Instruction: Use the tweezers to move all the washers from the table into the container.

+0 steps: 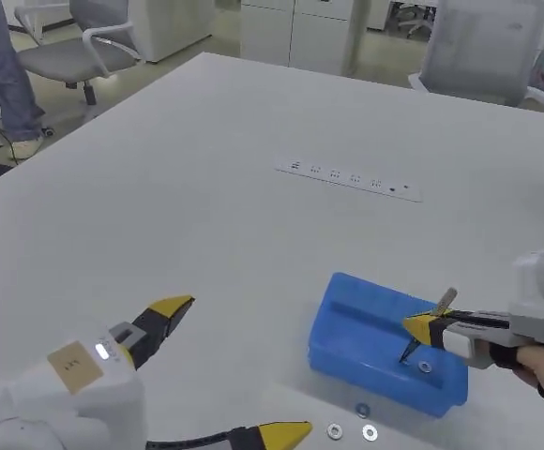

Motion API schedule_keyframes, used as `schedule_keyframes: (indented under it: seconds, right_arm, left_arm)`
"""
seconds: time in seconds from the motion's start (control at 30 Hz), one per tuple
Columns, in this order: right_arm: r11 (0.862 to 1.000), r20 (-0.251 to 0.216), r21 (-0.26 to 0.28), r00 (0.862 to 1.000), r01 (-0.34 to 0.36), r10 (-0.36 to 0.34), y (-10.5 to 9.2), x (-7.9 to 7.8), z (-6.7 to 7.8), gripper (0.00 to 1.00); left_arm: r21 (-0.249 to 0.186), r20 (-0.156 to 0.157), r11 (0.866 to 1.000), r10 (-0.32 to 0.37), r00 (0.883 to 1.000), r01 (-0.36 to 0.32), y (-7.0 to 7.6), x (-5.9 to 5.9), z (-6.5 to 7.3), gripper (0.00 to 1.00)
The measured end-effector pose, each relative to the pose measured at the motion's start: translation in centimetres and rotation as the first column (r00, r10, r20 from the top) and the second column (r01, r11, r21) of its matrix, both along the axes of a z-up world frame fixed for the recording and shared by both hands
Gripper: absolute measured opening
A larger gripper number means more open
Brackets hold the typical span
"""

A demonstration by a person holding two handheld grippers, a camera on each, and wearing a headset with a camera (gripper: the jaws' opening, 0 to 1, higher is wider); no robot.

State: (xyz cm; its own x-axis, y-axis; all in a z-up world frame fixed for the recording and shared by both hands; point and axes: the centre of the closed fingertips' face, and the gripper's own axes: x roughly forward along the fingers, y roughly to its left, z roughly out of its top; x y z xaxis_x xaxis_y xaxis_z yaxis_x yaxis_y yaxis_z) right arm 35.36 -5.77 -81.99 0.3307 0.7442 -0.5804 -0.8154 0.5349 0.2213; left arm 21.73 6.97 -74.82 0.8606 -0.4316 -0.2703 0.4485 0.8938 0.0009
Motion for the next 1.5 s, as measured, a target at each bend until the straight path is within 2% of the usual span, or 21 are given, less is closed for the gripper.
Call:
schedule_keyframes:
  seconds: [0.07,0.1,0.2,0.4,0.53,0.57,0.7,0.8,0.9,0.97,1.03,1.13,1.23,1.37,1.5]
  right_arm:
    - [1.0,0.005,0.006,1.0,-0.006,0.006,0.0,-0.2,0.1,0.03]
    - [1.0,0.009,0.009,1.0,-0.004,0.004,-0.1,-0.2,0.2,0.03]
    - [1.0,0.028,0.03,1.0,0.009,-0.01,-0.4,-0.3,0.9,0.03]
    - [0.994,0.049,0.099,0.998,0.04,-0.045,-0.6,-0.7,2.8,0.03]
    - [0.981,0.047,0.185,0.997,0.056,-0.066,-0.2,-1.3,4.8,0.03]
    - [0.974,0.046,0.219,0.996,0.061,-0.072,0.0,-1.5,5.5,0.03]
    - [0.955,0.035,0.291,0.997,0.051,-0.064,0.5,-2.8,6.9,0.03]
    - [0.946,0.025,0.323,0.999,0.031,-0.041,1.1,-4.0,7.3,0.03]
    - [0.942,0.015,0.335,1.0,-0.005,0.0,1.9,-5.4,7.1,0.03]
    - [0.944,0.019,0.327,0.999,-0.036,0.031,2.3,-6.3,6.7,0.03]
    - [0.953,0.025,0.294,0.998,-0.07,0.066,2.5,-7.1,5.9,0.03]
    - [0.972,0.036,0.202,0.993,-0.119,0.114,2.5,-8.2,3.9,0.03]
    - [0.977,0.027,0.151,0.989,-0.149,0.147,2.6,-9.0,2.5,0.03]
    - [0.979,0.016,0.102,0.984,-0.176,0.175,2.4,-9.3,0.8,0.03]
    - [0.981,0.005,0.092,0.985,-0.169,0.17,2.3,-9.1,0.0,0.03]
  left_arm:
    - [-0.013,0.011,1.0,0.0,1.0,0.0,0.0,0.0,0.3,0.96]
    - [-0.029,0.029,1.0,0.001,1.0,0.0,0.0,0.0,0.7,0.96]
    - [-0.03,0.017,1.0,0.008,1.0,-0.007,0.1,0.1,0.5,0.96]
    - [-0.031,0.018,1.0,0.004,1.0,-0.003,0.0,0.1,0.5,0.96]
    - [-0.03,0.017,1.0,0.003,1.0,-0.002,0.0,0.0,0.5,0.96]
    - [-0.03,0.017,1.0,0.003,1.0,-0.003,0.0,0.0,0.5,0.96]
    - [-0.029,0.016,1.0,0.004,1.0,-0.003,0.0,0.0,0.5,0.96]
    - [-0.03,0.016,1.0,0.004,1.0,-0.003,0.0,0.0,0.5,0.96]
    - [-0.03,0.013,1.0,0.001,1.0,-0.001,0.0,0.0,0.4,0.95]
    - [-0.026,0.012,1.0,0.0,1.0,0.0,0.0,0.0,0.4,0.95]
    - [-0.024,0.01,1.0,0.001,1.0,0.0,0.0,0.0,0.3,0.95]
    - [-0.024,0.008,1.0,0.001,1.0,0.0,0.0,0.0,0.3,0.95]
    - [-0.023,0.006,1.0,-0.001,1.0,0.001,0.0,0.0,0.2,0.95]
    - [-0.019,0.003,1.0,-0.003,1.0,0.003,0.0,0.0,0.2,0.95]
    - [-0.019,0.003,1.0,0.0,1.0,0.0,0.0,0.0,0.2,0.95]
